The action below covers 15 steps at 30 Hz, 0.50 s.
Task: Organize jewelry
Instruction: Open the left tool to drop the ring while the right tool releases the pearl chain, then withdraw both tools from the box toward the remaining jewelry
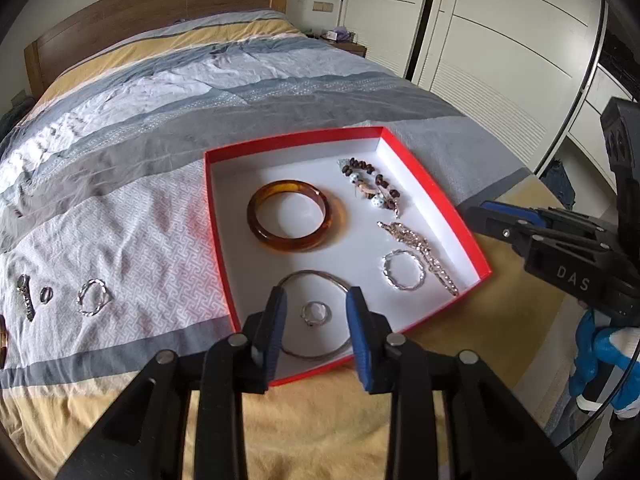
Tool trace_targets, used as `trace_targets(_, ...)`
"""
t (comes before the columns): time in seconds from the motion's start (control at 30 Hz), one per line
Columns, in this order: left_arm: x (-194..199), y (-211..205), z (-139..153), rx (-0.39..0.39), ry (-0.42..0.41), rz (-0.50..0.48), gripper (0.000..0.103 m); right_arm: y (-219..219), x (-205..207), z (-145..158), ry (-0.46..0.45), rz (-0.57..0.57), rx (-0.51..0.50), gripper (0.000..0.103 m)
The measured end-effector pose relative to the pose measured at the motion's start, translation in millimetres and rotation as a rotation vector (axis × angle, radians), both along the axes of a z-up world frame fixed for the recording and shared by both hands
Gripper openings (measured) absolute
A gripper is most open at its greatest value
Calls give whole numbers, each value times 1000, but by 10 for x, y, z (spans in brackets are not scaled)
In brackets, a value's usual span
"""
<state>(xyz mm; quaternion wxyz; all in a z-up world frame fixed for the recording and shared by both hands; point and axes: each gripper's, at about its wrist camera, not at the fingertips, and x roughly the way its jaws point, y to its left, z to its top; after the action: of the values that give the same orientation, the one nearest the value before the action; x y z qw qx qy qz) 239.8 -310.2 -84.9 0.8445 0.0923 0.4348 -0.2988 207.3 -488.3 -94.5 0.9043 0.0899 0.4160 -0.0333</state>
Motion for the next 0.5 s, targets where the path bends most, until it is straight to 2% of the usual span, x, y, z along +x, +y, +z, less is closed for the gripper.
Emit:
trace_targets(0.23, -258, 502, 382, -7, -27, 70, 33, 224, -305, 462, -56, 0, -4, 26)
trace_targets(0.5, -729, 1380, 759, -16, -66, 212, 34, 709, -719, 956, -118, 52, 14, 28)
